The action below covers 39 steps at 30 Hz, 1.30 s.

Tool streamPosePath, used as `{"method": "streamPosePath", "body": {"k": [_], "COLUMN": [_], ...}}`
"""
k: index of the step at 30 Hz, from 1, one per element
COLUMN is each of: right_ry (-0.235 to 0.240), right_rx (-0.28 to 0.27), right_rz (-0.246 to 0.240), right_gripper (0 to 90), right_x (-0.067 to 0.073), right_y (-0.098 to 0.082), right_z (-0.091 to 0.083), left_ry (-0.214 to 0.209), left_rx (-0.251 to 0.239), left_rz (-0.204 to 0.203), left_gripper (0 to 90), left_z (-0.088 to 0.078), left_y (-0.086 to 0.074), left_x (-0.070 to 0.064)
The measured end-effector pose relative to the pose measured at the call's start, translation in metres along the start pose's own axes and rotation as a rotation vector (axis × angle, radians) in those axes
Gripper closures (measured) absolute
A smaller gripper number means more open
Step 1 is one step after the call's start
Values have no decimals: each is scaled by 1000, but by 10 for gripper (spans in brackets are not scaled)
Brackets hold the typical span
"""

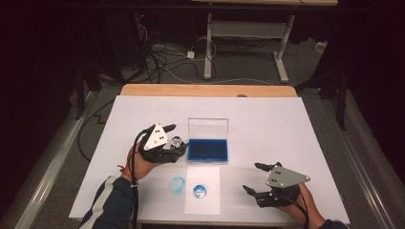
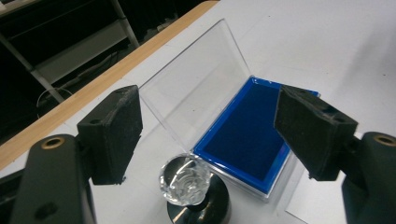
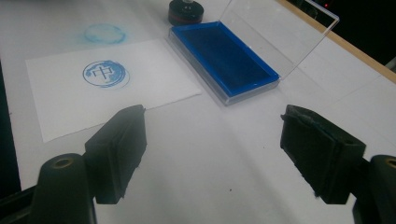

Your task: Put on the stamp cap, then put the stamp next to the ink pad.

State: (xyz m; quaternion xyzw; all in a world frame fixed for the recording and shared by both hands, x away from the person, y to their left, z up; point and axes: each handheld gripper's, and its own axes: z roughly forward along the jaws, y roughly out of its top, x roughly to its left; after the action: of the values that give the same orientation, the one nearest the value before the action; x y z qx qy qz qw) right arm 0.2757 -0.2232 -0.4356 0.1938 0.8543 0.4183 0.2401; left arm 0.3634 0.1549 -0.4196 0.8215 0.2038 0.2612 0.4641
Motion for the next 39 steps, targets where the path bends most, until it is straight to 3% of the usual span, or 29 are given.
{"method": "streamPosePath", "body": {"k": [10, 26, 31, 39], "right_ry": [-20, -71, -91, -104], "right_rx": [-22, -69, -81, -83], "right_rz": [3, -17, -24, -18], "right_gripper": [226, 222, 221, 221], "right_x": [-2, -2, -1, -1], "right_y": [-1, 0, 0, 0], "right_z": [-3, -10, -13, -14], "left_ry": [-3, -8, -18, 2], "left_rx": [1, -15, -18, -18], "left_rz": [51, 88, 124, 169], "left_gripper": [216, 215, 215, 215], "left_z": [-8, -30, -39, -49], "left_y": [10, 13, 13, 12], "left_x": [-15, -32, -43, -57]}}
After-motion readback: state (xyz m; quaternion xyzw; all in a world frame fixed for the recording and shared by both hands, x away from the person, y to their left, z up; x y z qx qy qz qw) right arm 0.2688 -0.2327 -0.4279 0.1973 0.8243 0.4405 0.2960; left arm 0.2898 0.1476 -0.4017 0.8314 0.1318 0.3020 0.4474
